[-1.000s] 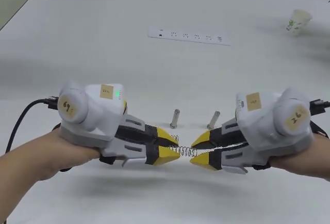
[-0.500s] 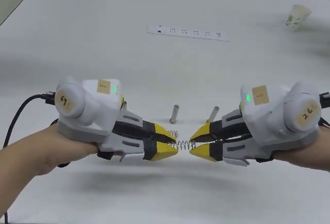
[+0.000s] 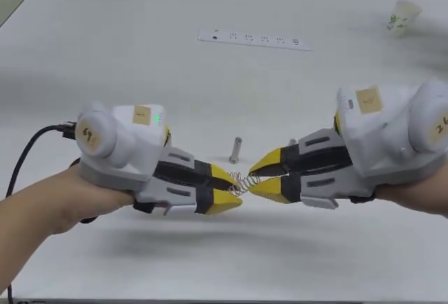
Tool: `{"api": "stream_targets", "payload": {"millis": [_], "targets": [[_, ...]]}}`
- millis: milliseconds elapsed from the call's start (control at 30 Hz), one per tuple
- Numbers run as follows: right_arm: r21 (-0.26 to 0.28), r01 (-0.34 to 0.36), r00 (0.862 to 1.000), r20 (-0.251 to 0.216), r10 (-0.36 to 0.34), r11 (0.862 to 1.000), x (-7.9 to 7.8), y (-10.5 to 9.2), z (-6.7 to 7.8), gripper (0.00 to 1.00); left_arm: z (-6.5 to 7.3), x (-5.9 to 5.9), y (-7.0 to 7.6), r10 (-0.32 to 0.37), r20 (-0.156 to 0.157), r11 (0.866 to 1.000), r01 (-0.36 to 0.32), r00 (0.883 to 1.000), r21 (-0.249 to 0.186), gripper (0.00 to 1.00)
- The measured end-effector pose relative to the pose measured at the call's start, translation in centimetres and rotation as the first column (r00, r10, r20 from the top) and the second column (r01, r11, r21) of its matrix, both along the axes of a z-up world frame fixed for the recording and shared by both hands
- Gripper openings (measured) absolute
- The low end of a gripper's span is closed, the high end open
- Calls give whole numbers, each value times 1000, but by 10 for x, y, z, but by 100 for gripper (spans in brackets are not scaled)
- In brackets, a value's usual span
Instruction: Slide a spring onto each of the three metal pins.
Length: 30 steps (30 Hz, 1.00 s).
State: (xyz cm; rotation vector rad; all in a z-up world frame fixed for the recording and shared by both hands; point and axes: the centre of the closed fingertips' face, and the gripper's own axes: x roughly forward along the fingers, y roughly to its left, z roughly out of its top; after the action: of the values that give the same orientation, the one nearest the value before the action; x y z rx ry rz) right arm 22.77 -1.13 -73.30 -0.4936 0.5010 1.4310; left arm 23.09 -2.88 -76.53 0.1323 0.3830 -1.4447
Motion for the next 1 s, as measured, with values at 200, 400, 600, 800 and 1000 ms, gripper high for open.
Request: {"api": "stream_targets", "payload": {"millis": [200,400,600,800,1000], "targets": [[33,-18,1000,8,18,999,-3,12,5,8,0,-3,-5,-11,3,1000,11,1000,-1,2],[65,-34,999,34,31,997,-4,19,7,8,3,-5,-5,-14,5,1000,14,1000,-5,2],[102,-26,998,53,20,994,-3,23,9,8,5,-3,-1,-3,7,1000,3,1000,-10,2],[119,-53,993,108,40,992,-2,24,11,7,6,-1,2,15,4,1000,-15,1000,-15,2],[130,-92,982,177,68,987,-1,24,13,7,9,1,4,33,-19,999,-34,999,-30,2]]}}
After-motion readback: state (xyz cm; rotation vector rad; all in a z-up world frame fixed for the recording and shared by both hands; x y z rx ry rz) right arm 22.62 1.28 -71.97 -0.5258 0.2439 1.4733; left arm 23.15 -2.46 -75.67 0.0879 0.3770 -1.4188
